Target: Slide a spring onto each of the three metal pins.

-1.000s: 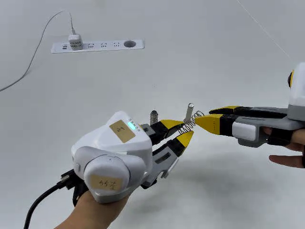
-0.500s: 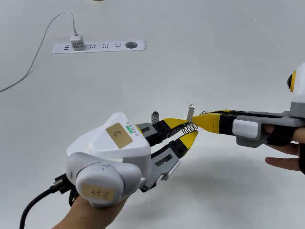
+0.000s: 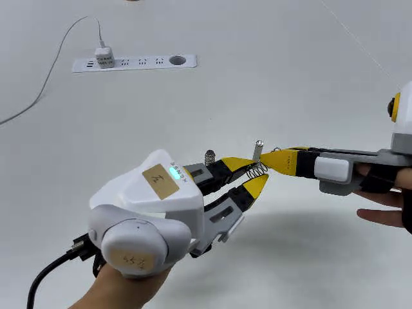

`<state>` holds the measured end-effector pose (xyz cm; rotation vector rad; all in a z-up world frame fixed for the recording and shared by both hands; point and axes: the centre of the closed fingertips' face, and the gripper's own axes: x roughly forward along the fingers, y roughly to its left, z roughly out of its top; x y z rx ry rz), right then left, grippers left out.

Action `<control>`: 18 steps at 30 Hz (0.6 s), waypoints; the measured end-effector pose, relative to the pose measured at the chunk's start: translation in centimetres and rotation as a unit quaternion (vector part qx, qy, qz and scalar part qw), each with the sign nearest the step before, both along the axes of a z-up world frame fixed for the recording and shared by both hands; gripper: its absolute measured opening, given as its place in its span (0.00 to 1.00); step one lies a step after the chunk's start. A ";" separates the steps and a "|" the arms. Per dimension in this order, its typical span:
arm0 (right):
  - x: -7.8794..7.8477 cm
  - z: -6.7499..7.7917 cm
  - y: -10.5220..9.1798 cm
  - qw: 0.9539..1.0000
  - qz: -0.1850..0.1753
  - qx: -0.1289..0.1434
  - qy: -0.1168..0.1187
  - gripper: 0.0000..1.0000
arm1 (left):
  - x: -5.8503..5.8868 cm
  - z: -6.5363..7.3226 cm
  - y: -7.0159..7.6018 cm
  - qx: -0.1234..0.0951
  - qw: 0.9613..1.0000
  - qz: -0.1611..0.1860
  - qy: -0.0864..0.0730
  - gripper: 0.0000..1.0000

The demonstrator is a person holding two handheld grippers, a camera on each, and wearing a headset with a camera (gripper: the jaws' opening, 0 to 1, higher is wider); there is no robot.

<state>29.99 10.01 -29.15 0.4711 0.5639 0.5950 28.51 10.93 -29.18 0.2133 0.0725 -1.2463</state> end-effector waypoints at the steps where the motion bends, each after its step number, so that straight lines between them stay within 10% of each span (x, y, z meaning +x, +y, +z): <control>1: 0.0 0.0 0.0 1.000 0.002 -0.005 -0.001 0.20 | 0.0 -0.1 0.0 0.003 1.000 0.000 0.000 0.10; 18: 0.0 0.5 0.0 0.999 0.010 -0.033 -0.026 0.16 | 0.6 -0.8 0.0 0.017 1.000 0.018 0.017 0.11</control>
